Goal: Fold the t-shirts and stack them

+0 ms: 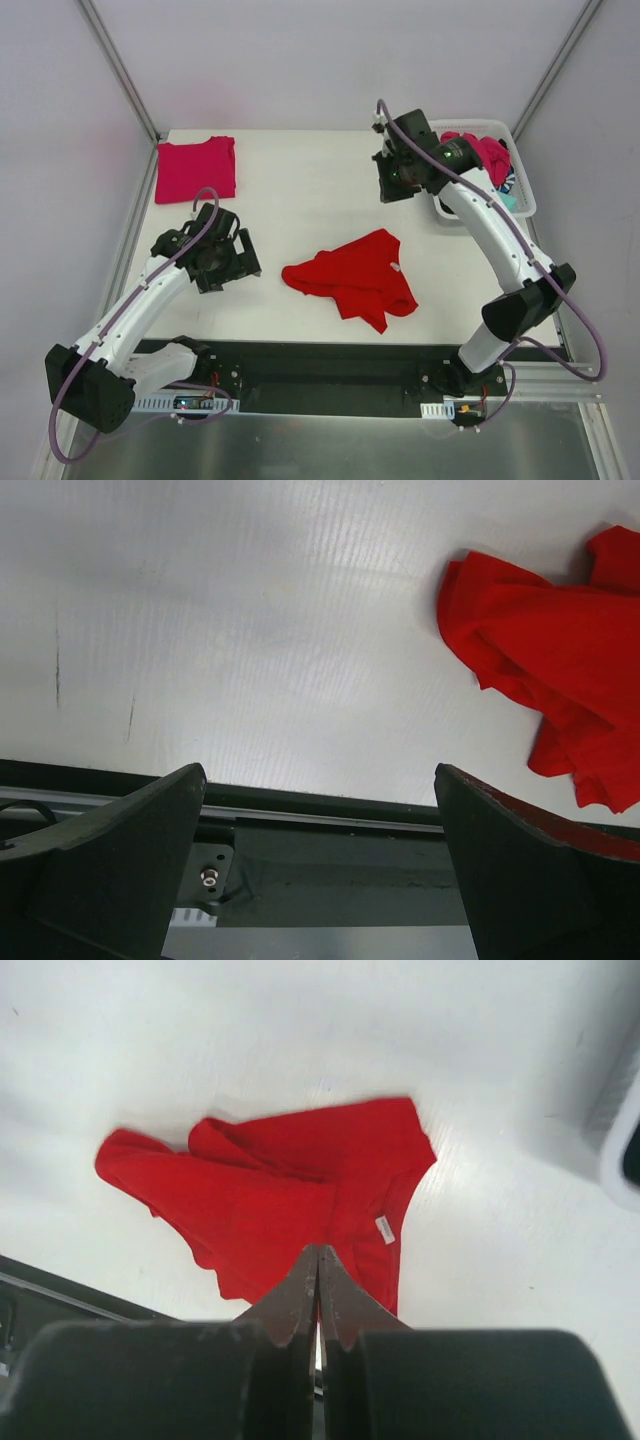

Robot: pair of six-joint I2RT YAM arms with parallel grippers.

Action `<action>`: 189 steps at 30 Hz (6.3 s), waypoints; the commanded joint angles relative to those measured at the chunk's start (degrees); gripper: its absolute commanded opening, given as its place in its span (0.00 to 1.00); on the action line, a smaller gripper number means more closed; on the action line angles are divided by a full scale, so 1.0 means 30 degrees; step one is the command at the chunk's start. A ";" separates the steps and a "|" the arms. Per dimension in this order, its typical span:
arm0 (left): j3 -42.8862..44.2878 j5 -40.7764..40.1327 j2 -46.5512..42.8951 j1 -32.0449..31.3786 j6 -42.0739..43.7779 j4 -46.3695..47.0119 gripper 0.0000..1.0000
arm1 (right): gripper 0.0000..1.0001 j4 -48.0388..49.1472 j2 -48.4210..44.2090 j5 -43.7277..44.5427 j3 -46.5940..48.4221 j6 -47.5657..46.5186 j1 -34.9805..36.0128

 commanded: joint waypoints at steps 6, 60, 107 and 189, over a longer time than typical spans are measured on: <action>0.0149 -0.0314 -0.0667 -0.0263 0.0159 -0.0562 0.99 | 0.13 0.0191 -0.1490 0.0032 -0.4758 0.0187 -0.0466; 0.0207 -0.0724 -0.0256 -0.0293 0.0248 -0.0650 0.99 | 0.13 0.6790 0.1936 -0.3279 -1.2440 0.0890 -0.0760; 0.0236 -0.0197 -0.1340 -0.0615 0.0013 -0.0621 0.99 | 0.01 -0.3227 -0.1066 0.1000 0.4547 0.0482 -0.1590; -0.0877 0.2587 -0.2424 0.5039 0.2269 -0.0386 0.99 | 0.01 0.5706 -0.6763 0.9025 -1.0300 0.4170 -0.2719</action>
